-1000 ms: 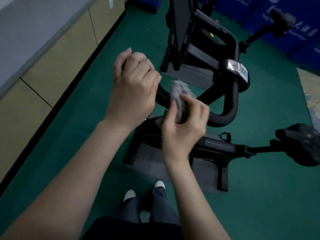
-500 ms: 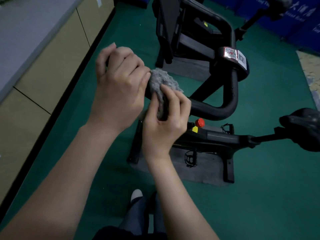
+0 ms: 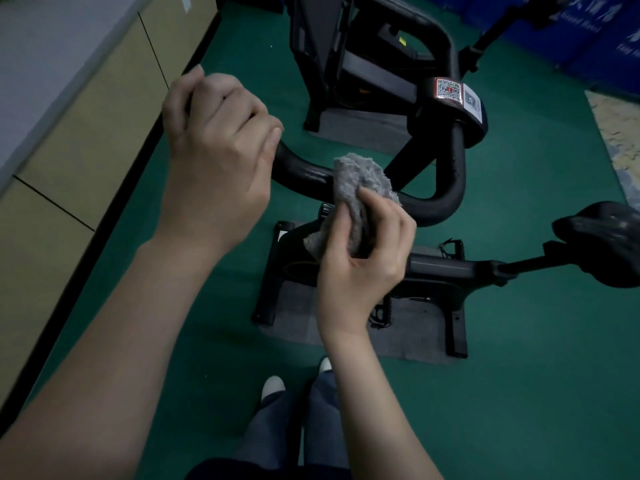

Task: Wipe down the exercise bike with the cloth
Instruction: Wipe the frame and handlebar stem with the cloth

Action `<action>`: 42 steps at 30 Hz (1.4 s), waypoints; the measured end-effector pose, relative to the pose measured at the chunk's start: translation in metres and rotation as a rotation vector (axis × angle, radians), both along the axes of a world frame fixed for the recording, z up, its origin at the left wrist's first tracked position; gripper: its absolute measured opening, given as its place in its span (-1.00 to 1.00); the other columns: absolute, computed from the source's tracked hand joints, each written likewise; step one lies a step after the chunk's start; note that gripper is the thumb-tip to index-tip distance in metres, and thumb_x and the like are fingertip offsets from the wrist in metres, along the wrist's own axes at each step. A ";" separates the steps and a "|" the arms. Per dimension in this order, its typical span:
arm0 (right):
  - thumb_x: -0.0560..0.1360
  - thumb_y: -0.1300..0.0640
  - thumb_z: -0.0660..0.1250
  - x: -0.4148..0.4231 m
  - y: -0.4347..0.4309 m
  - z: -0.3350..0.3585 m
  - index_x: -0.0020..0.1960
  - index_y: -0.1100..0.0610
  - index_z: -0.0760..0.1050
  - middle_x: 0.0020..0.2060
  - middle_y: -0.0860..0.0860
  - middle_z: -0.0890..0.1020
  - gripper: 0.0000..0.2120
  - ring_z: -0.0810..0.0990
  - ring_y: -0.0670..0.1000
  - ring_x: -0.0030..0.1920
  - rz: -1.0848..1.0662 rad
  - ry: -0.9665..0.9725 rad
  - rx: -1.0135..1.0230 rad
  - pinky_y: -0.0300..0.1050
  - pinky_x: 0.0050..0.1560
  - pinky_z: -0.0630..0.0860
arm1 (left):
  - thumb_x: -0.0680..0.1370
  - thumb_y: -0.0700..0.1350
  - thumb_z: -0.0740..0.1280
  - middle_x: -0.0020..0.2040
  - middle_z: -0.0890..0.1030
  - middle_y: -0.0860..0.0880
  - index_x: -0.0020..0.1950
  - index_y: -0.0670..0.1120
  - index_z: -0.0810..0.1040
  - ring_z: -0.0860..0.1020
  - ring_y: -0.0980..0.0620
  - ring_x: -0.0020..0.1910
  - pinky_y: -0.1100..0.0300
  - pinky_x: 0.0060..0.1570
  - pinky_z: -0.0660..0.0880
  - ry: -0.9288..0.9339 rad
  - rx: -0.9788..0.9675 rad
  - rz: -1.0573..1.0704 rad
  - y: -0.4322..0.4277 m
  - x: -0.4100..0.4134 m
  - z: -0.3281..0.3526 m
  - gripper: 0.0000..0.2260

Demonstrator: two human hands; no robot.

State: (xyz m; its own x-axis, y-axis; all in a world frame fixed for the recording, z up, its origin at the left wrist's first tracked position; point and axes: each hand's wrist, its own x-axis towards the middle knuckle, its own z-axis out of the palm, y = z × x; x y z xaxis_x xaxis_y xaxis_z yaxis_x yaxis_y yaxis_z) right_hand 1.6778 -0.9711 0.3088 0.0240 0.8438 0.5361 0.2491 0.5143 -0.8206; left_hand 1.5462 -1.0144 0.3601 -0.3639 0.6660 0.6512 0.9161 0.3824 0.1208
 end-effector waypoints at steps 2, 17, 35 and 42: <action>0.47 0.34 0.41 0.013 -0.004 -0.002 0.07 0.30 0.56 -0.03 0.18 0.57 -0.82 0.57 0.10 0.04 0.059 0.046 -0.063 -0.10 0.12 0.52 | 0.63 -0.14 0.15 -0.05 0.58 -0.10 -0.03 -0.20 0.61 0.32 -0.06 0.17 0.08 0.36 -0.01 0.002 -0.005 -0.002 0.000 0.000 0.000 -0.74; 0.49 0.40 0.34 -0.027 0.000 0.006 -0.03 0.27 0.50 -0.12 0.16 0.61 -0.90 0.63 0.05 -0.13 0.436 0.844 -1.260 -0.01 0.11 0.56 | 0.63 -0.14 0.13 -0.04 0.57 -0.09 0.00 -0.18 0.61 0.43 -0.13 0.19 0.07 0.39 -0.01 0.019 -0.041 -0.009 -0.002 0.002 0.002 -0.74; 0.49 0.44 0.29 -0.001 0.018 -0.002 -0.03 0.29 0.44 -0.20 0.16 0.59 -0.88 0.62 0.04 -0.22 0.488 0.798 -1.167 -0.12 -0.07 0.60 | 0.64 -0.14 0.15 -0.05 0.58 -0.09 -0.03 -0.19 0.61 0.33 -0.04 0.18 0.06 0.38 0.00 0.030 -0.004 0.022 0.000 0.001 -0.002 -0.74; 0.48 0.45 0.31 -0.020 0.012 0.004 -0.08 0.28 0.49 -0.20 0.15 0.62 -0.88 0.63 0.04 -0.21 0.577 0.714 -1.234 -0.07 -0.02 0.58 | 0.65 -0.12 0.12 -0.04 0.58 -0.09 -0.03 -0.19 0.59 0.36 -0.08 0.19 0.05 0.38 0.01 0.049 -0.003 0.053 0.002 0.002 -0.005 -0.71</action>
State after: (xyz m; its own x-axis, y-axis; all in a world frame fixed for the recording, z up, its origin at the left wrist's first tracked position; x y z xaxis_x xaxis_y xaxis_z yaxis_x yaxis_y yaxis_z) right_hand 1.6579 -0.9594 0.3124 -0.5117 0.7243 -0.4621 -0.3565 -0.6684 -0.6529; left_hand 1.5482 -1.0122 0.3546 -0.3662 0.6491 0.6668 0.8994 0.4306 0.0749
